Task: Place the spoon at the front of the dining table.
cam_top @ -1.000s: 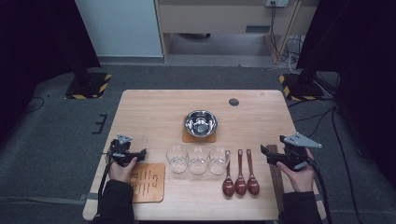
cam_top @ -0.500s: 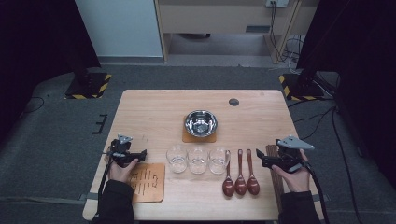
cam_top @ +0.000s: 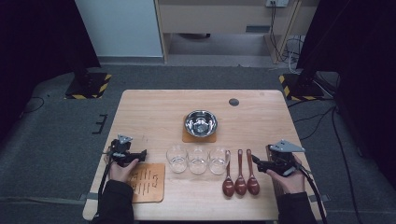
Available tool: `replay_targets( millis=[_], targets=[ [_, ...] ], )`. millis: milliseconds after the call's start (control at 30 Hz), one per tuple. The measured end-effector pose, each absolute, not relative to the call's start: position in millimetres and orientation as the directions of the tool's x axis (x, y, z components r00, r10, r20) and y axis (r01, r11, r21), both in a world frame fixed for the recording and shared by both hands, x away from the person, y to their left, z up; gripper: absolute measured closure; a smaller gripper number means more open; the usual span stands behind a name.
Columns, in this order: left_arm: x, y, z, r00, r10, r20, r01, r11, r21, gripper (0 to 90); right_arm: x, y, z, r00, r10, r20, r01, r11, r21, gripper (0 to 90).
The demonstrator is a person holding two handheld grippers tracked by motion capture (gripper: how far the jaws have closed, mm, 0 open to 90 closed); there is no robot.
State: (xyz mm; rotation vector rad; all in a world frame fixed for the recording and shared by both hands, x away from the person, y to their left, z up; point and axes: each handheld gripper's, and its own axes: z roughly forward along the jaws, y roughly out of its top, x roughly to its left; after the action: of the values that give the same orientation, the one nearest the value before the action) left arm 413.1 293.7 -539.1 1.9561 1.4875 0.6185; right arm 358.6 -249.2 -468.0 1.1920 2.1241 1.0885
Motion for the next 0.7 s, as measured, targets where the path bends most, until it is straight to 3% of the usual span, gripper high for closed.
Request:
replay_targets(
  millis=[700],
  targets=[
    [412.9,294.0,-539.0,0.261,0.965,0.007,0.686,-0.191,0.702,0.0,354.2,-241.0,-496.5,-0.516,0.856,-0.021,0.567,0.359,0.741,31.5]
  ],
)
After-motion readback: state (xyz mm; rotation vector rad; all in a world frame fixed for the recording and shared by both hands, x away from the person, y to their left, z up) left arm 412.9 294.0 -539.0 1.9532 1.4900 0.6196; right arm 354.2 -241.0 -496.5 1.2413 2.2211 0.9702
